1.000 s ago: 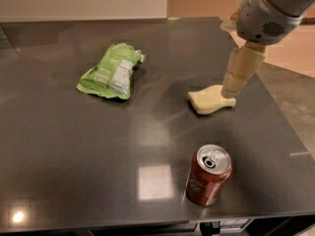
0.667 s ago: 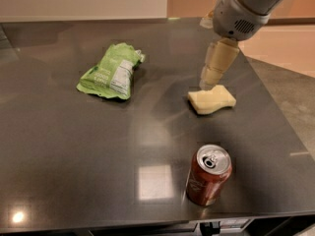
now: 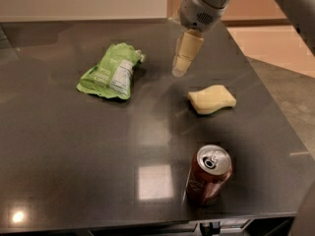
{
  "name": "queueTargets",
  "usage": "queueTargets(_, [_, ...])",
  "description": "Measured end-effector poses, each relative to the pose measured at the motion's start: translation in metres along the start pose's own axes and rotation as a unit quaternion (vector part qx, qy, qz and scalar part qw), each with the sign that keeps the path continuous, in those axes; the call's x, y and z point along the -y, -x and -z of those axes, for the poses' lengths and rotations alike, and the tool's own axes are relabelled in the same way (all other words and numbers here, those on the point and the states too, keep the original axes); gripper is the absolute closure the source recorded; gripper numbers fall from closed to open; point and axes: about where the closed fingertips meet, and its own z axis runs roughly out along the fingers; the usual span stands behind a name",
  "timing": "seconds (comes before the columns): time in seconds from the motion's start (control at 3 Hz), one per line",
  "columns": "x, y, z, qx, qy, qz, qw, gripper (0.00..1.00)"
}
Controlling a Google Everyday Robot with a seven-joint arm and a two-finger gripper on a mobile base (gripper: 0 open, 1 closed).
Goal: Pick green rice chip bag
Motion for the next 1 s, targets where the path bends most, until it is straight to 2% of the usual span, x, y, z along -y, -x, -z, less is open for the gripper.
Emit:
queueTargets(0.33, [0.024, 0.025, -0.031, 0.008, 0.031, 0.015, 0.9994, 0.0])
queueTargets(0.67, [0.039, 0.049, -0.053, 0.018, 0.05, 0.026, 0.9982, 0.0])
queueTargets(1.0, [0.045, 0.077, -0.064, 0.038, 0.052, 0.021, 0.9977, 0.0])
